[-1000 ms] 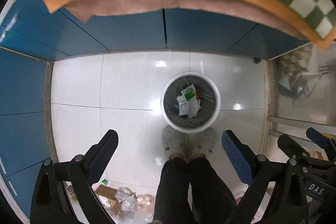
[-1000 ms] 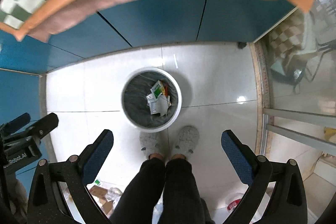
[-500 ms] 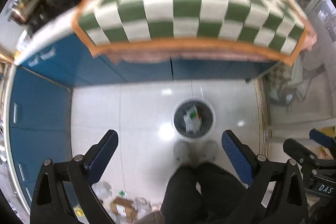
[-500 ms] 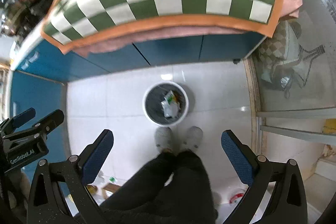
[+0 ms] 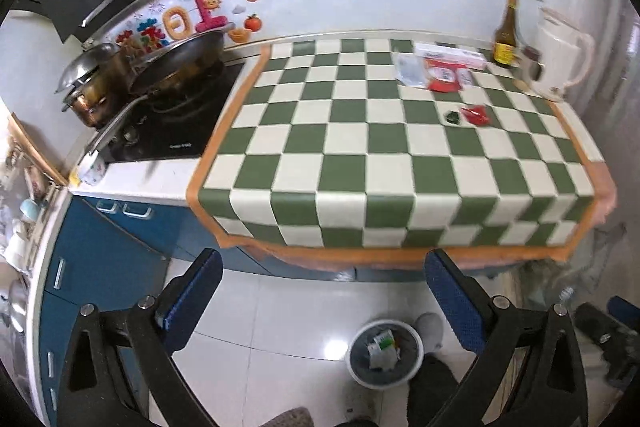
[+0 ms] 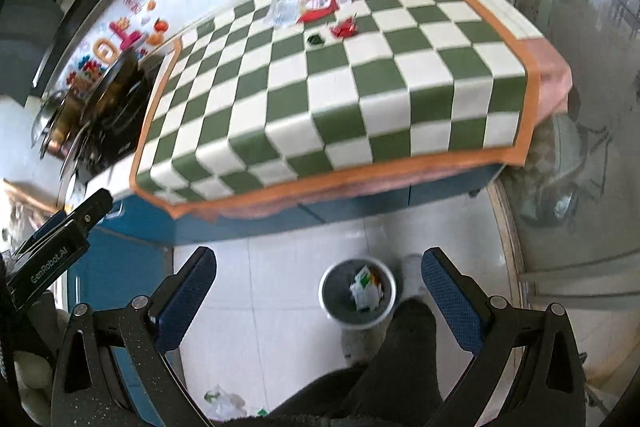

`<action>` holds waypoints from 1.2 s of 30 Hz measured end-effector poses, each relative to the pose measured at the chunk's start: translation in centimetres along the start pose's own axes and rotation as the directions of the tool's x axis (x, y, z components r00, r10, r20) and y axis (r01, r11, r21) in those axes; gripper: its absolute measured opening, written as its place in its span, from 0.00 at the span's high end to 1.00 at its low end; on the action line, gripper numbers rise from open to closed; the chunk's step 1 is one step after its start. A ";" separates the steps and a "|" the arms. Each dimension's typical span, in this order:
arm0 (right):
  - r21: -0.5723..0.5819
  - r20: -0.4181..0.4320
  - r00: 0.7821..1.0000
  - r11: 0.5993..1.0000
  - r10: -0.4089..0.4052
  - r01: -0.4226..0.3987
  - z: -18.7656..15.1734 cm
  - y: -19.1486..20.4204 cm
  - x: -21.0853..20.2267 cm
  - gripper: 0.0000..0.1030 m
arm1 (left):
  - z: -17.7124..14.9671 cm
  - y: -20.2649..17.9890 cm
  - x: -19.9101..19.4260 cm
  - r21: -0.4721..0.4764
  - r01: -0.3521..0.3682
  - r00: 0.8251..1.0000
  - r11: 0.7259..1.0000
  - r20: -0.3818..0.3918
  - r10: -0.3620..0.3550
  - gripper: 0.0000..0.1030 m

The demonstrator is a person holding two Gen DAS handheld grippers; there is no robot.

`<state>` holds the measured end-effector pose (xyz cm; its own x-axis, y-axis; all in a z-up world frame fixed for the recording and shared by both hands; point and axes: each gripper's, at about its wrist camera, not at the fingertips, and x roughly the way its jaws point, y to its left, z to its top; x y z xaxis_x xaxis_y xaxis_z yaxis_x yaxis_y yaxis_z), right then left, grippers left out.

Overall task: Collect trash
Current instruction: 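Raise both open tools away from the trash bin, then grasp the dark green chili with the left tool while the right grasps the red packet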

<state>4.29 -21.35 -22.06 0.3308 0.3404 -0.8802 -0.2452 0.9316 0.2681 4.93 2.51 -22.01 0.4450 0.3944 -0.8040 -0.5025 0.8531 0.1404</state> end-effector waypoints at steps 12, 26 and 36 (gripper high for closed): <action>0.068 -0.026 0.998 0.996 0.052 -0.050 21.5 -5.4 12.5 0.22 | 11.0 -7.5 15.0 -0.041 -0.147 0.963 0.988 -0.233 0.133 0.00; -0.030 -0.213 0.969 0.991 0.124 -0.133 36.6 -4.5 32.2 0.80 | 18.4 -13.8 27.2 -0.054 -0.184 0.898 0.981 -0.415 0.146 0.00; -0.038 -0.092 0.996 0.999 0.008 -0.011 36.7 -10.0 30.0 0.91 | 19.3 -21.8 29.7 -0.071 0.126 0.887 0.990 -0.439 -0.144 0.33</action>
<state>50.12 -15.79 -36.81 0.2441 0.3345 -0.9102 -0.2834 0.9222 0.2629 43.36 2.20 -37.80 0.1421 0.0770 -0.9869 -0.4939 0.8695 -0.0033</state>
